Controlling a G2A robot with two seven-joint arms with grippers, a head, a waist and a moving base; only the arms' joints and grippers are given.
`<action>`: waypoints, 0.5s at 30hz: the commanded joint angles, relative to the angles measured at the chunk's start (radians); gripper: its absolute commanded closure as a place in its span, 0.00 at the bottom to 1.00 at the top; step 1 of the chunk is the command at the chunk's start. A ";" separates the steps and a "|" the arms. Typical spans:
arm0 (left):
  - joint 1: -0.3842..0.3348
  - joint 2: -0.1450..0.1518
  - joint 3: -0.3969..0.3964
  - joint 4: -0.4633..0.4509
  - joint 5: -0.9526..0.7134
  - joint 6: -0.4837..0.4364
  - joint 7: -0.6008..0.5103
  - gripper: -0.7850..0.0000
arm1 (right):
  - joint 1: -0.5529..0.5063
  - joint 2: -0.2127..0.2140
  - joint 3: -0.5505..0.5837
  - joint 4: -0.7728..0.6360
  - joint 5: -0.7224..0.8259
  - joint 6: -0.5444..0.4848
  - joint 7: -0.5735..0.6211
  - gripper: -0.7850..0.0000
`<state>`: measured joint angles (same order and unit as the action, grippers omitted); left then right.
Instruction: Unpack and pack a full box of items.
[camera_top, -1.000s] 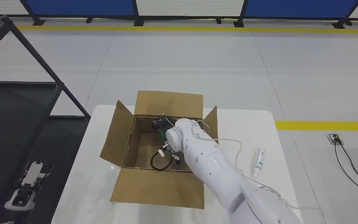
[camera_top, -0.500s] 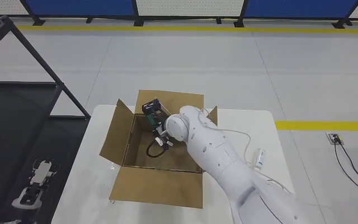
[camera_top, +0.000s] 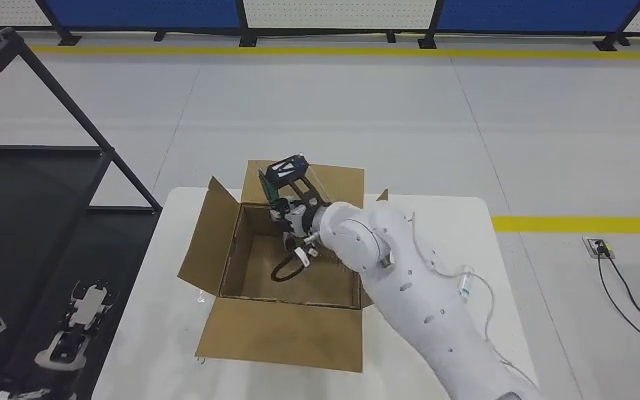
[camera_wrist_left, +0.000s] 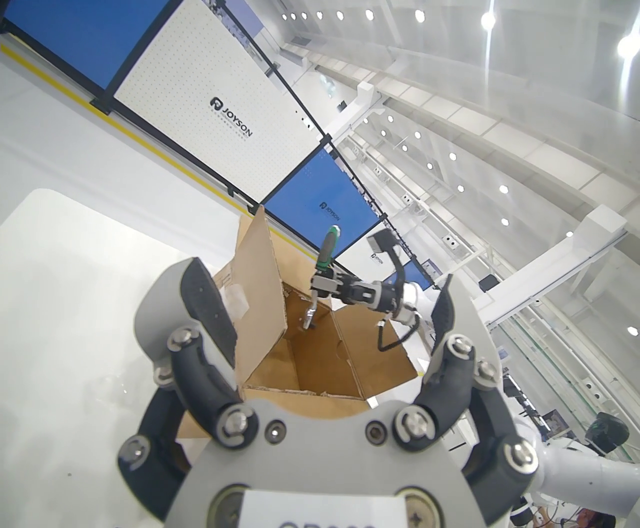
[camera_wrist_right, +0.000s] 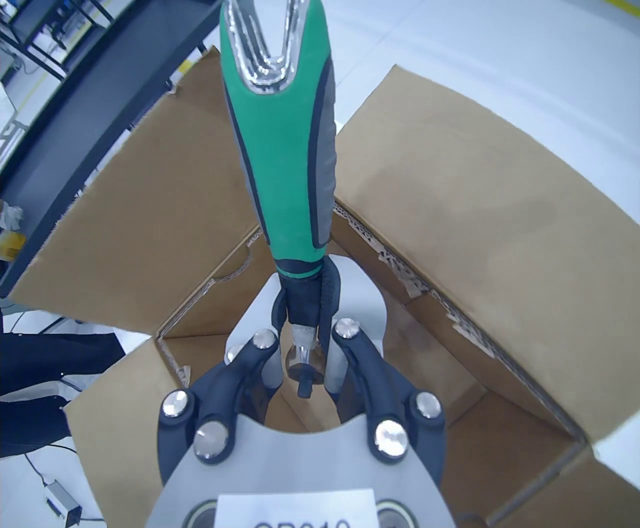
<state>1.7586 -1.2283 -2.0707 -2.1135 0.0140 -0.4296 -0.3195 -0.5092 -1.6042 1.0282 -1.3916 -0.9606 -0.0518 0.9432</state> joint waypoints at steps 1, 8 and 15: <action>0.000 0.000 0.004 -0.001 0.003 0.001 0.000 0.00 | -0.101 0.017 0.054 -0.199 -0.030 0.011 0.018 1.00; -0.002 0.000 0.022 -0.010 0.017 0.006 -0.001 0.00 | -0.268 0.039 0.146 -0.506 -0.125 0.137 -0.038 1.00; -0.013 0.001 0.054 -0.017 0.038 0.011 -0.012 0.00 | -0.395 0.054 0.282 -0.744 -0.231 0.322 -0.040 1.00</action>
<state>1.7466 -1.2270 -2.0211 -2.1301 0.0498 -0.4193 -0.3311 -0.8903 -1.5524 1.2871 -2.1116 -1.1737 0.2524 0.8975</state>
